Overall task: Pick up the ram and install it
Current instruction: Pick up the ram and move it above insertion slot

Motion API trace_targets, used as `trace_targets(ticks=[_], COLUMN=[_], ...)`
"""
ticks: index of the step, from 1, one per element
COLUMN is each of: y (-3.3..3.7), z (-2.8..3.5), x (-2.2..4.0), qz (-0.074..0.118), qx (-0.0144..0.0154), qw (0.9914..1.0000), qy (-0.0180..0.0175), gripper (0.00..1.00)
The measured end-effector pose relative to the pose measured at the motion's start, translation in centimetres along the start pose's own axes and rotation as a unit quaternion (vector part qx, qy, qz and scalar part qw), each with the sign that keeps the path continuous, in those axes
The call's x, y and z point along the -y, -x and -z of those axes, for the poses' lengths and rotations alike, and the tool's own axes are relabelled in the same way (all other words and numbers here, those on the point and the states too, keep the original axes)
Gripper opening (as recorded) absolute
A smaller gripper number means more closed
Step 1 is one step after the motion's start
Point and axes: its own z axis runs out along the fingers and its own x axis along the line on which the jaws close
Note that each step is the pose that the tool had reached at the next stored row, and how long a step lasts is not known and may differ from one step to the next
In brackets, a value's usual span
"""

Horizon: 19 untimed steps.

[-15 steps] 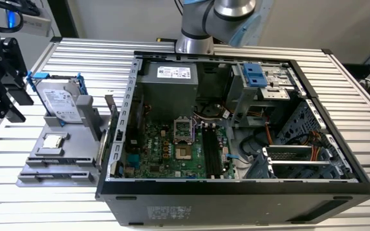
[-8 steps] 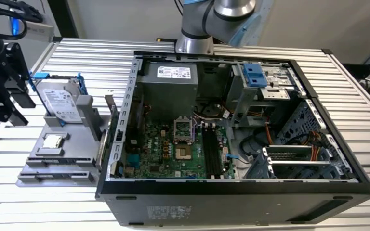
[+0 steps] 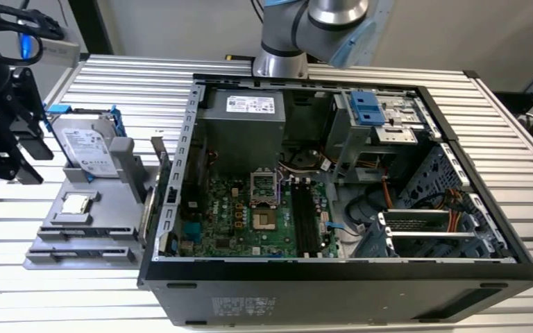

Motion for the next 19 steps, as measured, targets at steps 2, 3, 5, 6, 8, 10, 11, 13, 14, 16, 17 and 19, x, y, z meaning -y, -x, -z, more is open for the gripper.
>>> trace_targets(ticks=[2, 3, 5, 6, 8, 10, 11, 13, 14, 16, 17, 19], y=[-0.25, -0.36, -0.55, -0.63, -0.74, -0.84, -0.88, -0.97, -1.01, -1.09, -1.13, -1.22], z=[-0.34, -0.52, -0.87, -1.04, -1.39, -1.76, -1.94, -2.30, -2.47, -2.84, -3.02, -3.38], x=[-0.01, -0.01, -0.02, -0.02, -0.03, -0.03, -0.03, -0.04, -0.04, -0.04, -0.04, -0.05], qz=[0.000, 0.000, 0.000, 0.000, 0.000, 0.000, 0.000, 0.000, 0.000, 0.000, 0.000, 0.000], qx=[-0.0001, -0.0001, -0.0001, -0.0001, -0.0001, -0.0001, -0.0001, -0.0001, -0.0001, -0.0001, 0.0000, -0.0001], qw=[1.00000, 1.00000, 1.00000, 1.00000, 1.00000, 1.00000, 1.00000, 1.00000, 1.00000, 1.00000, 1.00000, 1.00000], qy=[0.0001, 0.0001, 0.0001, 0.0001, 0.0001, 0.0001, 0.0001, 0.0001, 0.0001, 0.0001, 0.0000, 0.0001], gripper=[1.00, 1.00, 1.00, 1.00, 1.00, 1.00, 1.00, 1.00, 1.00, 1.00, 1.00, 1.00])
